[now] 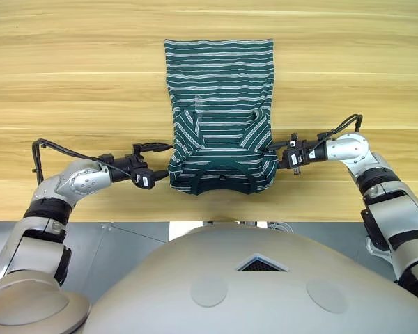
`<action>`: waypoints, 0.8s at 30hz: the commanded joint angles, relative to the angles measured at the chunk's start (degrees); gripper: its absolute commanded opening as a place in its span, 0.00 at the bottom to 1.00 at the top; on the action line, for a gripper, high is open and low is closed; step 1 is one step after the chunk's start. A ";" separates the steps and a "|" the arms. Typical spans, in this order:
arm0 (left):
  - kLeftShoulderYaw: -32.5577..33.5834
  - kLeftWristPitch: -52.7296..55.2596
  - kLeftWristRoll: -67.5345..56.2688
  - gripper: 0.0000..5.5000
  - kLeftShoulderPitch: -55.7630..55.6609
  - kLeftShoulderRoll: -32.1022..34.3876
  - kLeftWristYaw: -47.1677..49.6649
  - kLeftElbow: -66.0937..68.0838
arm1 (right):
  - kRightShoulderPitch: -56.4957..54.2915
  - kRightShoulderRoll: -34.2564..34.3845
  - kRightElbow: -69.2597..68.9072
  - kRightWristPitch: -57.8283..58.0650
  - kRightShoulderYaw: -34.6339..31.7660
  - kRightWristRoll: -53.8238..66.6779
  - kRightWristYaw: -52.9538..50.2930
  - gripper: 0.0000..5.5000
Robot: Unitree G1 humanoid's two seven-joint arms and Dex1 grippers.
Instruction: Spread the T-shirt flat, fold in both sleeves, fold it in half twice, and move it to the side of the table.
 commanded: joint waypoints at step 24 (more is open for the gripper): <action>-18.26 1.79 0.53 0.29 -5.09 -0.63 -5.61 9.55 | 1.07 2.09 -1.14 2.09 -0.50 2.35 1.19 0.04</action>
